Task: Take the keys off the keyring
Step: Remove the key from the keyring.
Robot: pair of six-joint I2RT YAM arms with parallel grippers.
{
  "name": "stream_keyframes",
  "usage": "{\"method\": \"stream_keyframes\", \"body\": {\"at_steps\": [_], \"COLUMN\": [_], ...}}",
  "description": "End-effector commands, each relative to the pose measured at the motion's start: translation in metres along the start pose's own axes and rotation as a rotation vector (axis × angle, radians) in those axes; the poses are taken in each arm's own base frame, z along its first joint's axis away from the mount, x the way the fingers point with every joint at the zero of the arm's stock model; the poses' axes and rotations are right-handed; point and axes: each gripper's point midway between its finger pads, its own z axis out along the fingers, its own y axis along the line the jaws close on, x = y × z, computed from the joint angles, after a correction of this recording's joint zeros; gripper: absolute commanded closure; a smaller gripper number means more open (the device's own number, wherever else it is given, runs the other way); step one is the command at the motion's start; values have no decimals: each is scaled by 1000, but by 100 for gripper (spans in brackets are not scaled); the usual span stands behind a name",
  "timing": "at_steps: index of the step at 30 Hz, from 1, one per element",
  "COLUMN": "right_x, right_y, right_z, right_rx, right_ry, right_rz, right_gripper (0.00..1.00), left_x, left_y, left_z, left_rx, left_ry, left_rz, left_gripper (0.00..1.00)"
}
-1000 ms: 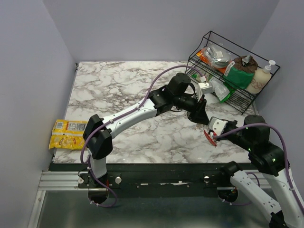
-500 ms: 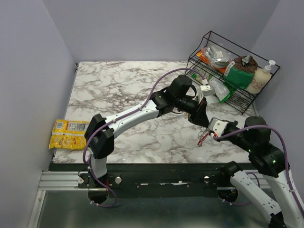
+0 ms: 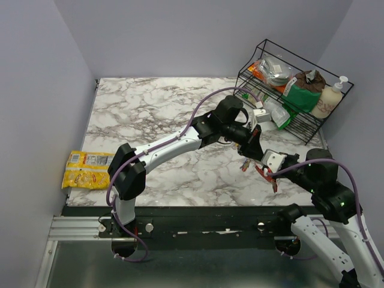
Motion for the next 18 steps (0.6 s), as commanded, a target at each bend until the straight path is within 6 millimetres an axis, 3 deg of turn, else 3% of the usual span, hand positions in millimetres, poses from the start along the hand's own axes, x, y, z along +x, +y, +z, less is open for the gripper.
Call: {"method": "stream_keyframes", "body": {"at_steps": [1, 11, 18], "right_x": [4, 0, -2], "right_y": [-5, -3, 11], "right_z": [4, 0, -1], "right_rx": [53, 56, -9], "right_ry": [-2, -28, -61], "right_rz": [9, 34, 1], "right_gripper": [99, 99, 99], "left_x": [-2, -4, -3], "left_y": [-29, -58, -83], "left_z": [-5, -16, -25], "left_rx": [86, 188, 315], "left_ry": [9, 13, 20], "left_rz": [64, 119, 129], "left_gripper": [100, 100, 100]}}
